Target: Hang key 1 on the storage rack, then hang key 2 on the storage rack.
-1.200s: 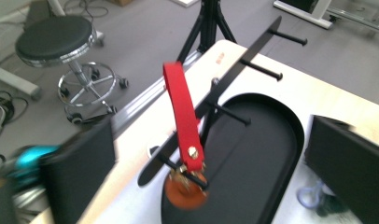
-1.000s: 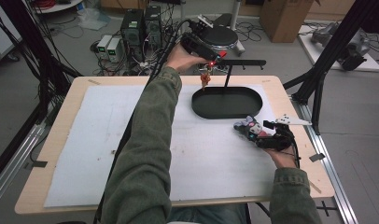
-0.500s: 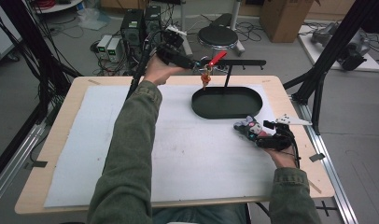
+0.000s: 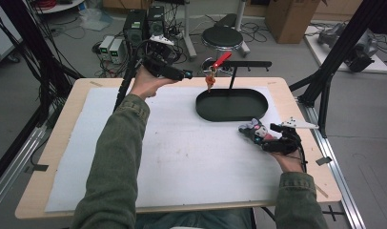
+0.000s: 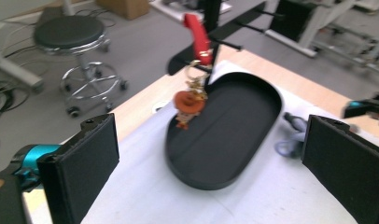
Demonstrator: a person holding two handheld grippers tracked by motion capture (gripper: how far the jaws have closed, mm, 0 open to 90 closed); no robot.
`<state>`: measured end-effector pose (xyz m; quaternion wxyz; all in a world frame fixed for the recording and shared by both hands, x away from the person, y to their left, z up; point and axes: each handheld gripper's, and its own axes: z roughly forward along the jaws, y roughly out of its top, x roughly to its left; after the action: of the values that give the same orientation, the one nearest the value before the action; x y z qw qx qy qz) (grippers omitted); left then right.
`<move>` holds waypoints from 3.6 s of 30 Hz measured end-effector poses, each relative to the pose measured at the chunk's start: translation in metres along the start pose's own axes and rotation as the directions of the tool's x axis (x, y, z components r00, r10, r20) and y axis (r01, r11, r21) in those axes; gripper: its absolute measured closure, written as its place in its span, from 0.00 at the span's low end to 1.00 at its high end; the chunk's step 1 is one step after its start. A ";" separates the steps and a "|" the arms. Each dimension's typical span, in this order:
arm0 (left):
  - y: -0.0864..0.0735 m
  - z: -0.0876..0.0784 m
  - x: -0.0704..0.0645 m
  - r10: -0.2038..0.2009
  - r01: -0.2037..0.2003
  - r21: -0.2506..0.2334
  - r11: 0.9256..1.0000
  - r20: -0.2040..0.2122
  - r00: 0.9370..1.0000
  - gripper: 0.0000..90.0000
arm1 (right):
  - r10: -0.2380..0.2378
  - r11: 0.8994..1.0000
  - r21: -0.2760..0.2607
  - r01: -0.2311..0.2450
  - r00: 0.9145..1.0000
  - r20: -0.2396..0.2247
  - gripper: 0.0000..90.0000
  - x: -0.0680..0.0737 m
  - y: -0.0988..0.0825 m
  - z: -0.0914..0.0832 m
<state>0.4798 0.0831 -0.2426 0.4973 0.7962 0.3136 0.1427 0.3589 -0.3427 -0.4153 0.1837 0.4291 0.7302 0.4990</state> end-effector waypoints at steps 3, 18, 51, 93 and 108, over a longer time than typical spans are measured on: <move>-0.002 -0.002 -0.002 0.008 -0.008 0.000 1.000 0.011 1.000 0.05 | -0.006 1.000 0.004 0.006 1.000 0.000 0.01 -0.001 0.000 0.001; -0.047 -0.034 0.004 0.007 -0.005 0.037 0.999 -0.042 0.999 0.05 | -0.023 0.999 0.025 0.023 1.000 0.011 0.01 0.001 -0.001 0.003; -0.144 -0.094 0.017 -0.053 0.057 0.023 0.998 -0.141 0.989 0.05 | -0.085 0.993 0.083 0.080 0.995 0.051 0.01 0.006 -0.003 0.008; -0.256 -0.139 0.002 -0.141 0.156 0.062 0.986 -0.202 0.969 0.05 | -0.128 0.942 0.332 0.055 0.971 0.201 0.51 -0.006 -0.008 0.024; -0.281 -0.149 -0.006 -0.173 0.186 0.046 0.981 -0.208 0.963 0.05 | -0.027 0.970 0.241 -0.015 0.985 0.171 0.51 0.002 0.012 0.005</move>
<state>0.2947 0.2706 -0.4207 0.4473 0.7615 0.4381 0.1675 0.3660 -0.3367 -0.4068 0.1943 0.4876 0.7681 0.3668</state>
